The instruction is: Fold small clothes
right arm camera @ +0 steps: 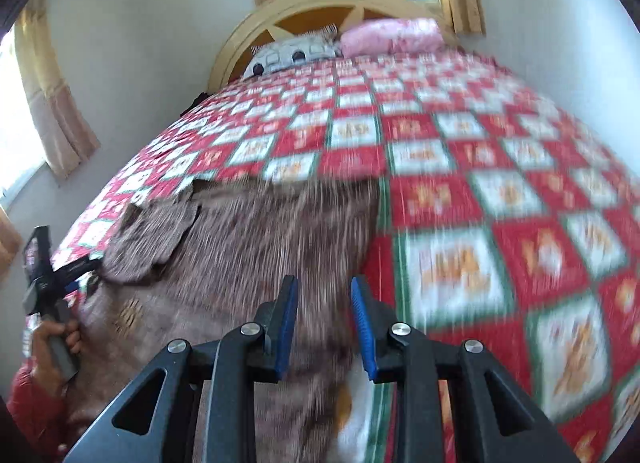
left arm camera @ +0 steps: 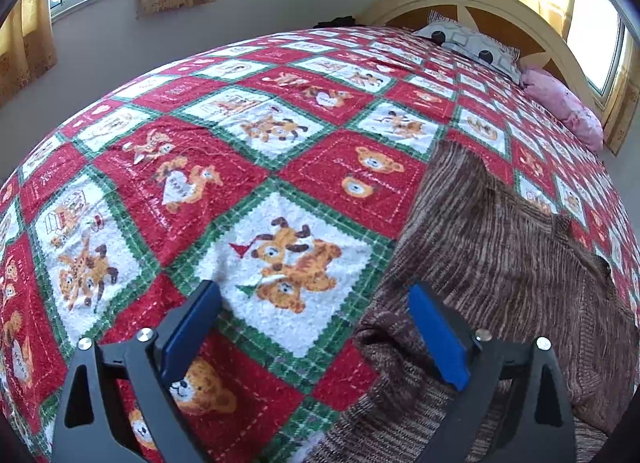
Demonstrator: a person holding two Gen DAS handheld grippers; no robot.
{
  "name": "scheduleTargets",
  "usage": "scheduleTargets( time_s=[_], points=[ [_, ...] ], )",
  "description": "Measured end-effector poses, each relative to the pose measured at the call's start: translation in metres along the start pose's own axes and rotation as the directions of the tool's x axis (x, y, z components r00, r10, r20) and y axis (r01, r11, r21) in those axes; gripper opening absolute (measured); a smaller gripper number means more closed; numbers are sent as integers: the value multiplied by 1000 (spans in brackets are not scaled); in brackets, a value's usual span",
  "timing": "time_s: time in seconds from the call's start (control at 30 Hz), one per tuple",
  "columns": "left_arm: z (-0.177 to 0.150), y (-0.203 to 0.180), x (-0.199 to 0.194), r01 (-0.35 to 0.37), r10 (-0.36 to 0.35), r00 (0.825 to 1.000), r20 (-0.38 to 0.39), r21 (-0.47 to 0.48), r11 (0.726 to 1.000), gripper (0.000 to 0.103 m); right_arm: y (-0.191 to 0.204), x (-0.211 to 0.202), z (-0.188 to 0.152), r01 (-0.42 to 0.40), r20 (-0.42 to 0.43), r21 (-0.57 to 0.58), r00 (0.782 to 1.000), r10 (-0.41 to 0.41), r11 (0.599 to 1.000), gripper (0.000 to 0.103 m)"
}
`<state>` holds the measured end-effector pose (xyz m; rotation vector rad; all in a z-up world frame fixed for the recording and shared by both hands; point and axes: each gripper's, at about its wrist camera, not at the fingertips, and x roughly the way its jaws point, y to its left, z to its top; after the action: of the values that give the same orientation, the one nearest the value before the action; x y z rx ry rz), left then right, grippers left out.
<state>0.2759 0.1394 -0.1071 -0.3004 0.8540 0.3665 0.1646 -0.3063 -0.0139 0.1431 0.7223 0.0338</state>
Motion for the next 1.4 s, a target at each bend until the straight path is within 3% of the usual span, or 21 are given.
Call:
scheduleTargets(
  time_s=[0.17,0.23,0.37,0.43,0.5,0.6,0.67,0.77,0.87,0.93,1.03,1.13,1.3,1.4],
  points=[
    [0,-1,0,-3,3,1000,0,2,1000,98,10,79,40,69,-77,-98,994,-76,993,29],
    [0,-1,1,-4,4,1000,-1,4,1000,98,5,124,33,135,-169,-138,973,-157,981,29],
    [0,-1,1,-5,5,1000,-2,5,1000,99,-20,120,34,76,-157,-20,984,-78,997,30],
    [1,-2,2,-6,6,1000,-6,10,1000,100,-27,94,37,116,-116,13,987,-113,993,30],
    [1,-2,2,-2,2,1000,-5,9,1000,100,-32,47,37,91,1,49,996,-91,995,30],
    [2,0,2,16,-16,1000,-2,-2,1000,101,-51,-34,25,59,166,137,983,-82,989,31],
    [2,2,1,26,-26,1000,0,-8,1000,101,-66,-78,14,-24,242,215,970,-30,976,31],
    [2,7,-1,75,-75,997,6,-22,997,103,-82,-135,-10,-184,333,313,940,73,932,42],
    [1,16,-7,164,-164,986,3,-32,986,103,-89,-173,-35,-400,381,366,888,257,840,48],
    [-2,21,-18,247,-247,969,-19,-5,969,103,-86,-188,-45,-441,370,357,876,308,824,48],
    [-14,31,-46,299,-297,954,-39,54,953,103,-70,-218,-59,-416,308,253,890,335,873,48],
    [-31,41,-83,351,-350,936,-37,157,923,103,-56,-245,-78,-412,214,168,902,375,896,48],
    [-69,65,-154,360,-380,924,-35,411,838,103,-43,-273,-127,-388,111,131,920,375,912,48],
    [-94,83,-180,381,-400,914,-71,491,783,103,-34,-266,-161,-401,64,146,916,396,904,48]
  ],
)
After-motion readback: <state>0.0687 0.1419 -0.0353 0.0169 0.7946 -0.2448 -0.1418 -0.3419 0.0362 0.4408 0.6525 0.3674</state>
